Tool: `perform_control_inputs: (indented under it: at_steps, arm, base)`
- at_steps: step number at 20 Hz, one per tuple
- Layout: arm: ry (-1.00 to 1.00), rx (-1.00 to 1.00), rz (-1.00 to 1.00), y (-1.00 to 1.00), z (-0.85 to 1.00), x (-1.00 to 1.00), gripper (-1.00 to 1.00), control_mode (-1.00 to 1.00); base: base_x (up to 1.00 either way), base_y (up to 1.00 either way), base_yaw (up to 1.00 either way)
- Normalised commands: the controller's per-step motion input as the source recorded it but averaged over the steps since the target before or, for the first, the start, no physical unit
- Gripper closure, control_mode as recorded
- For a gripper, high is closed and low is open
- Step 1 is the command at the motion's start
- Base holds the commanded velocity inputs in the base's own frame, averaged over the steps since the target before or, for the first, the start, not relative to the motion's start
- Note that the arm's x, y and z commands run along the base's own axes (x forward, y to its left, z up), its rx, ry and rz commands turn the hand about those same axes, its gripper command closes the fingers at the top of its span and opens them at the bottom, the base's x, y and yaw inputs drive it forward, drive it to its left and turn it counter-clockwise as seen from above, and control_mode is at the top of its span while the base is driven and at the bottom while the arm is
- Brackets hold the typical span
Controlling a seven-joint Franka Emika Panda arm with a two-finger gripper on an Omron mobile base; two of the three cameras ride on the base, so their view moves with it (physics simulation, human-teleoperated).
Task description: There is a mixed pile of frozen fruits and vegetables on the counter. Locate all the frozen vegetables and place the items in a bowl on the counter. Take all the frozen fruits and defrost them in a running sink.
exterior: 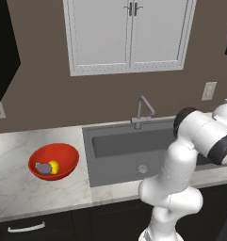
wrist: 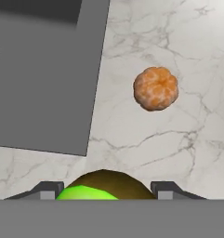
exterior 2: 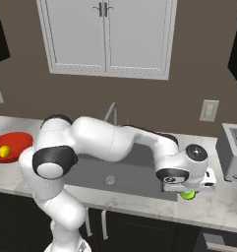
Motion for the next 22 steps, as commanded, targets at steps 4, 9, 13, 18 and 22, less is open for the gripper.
perform_control_inputs:
  at_steps: [4,9,13,18,22]
  arm:
    - [0.00,-0.10,0.00,0.74,0.10,0.00,1.00,-1.00]
    - [0.00,-0.02,0.00,0.61,0.26,0.00,1.00,-1.00]
    - [0.00,0.00,0.00,0.58,0.27,0.05,1.00,-1.00]
    - [0.00,0.00,0.00,0.49,0.15,0.21,1.00,-1.00]
    - [0.00,0.00,0.00,0.42,0.00,0.31,1.00,-1.00]
  base:
    - [0.00,0.00,0.00]
    - [0.00,0.00,0.00]
    - [0.00,0.00,0.00]
    - [0.00,0.00,0.00]
    - [0.00,0.00,0.00]
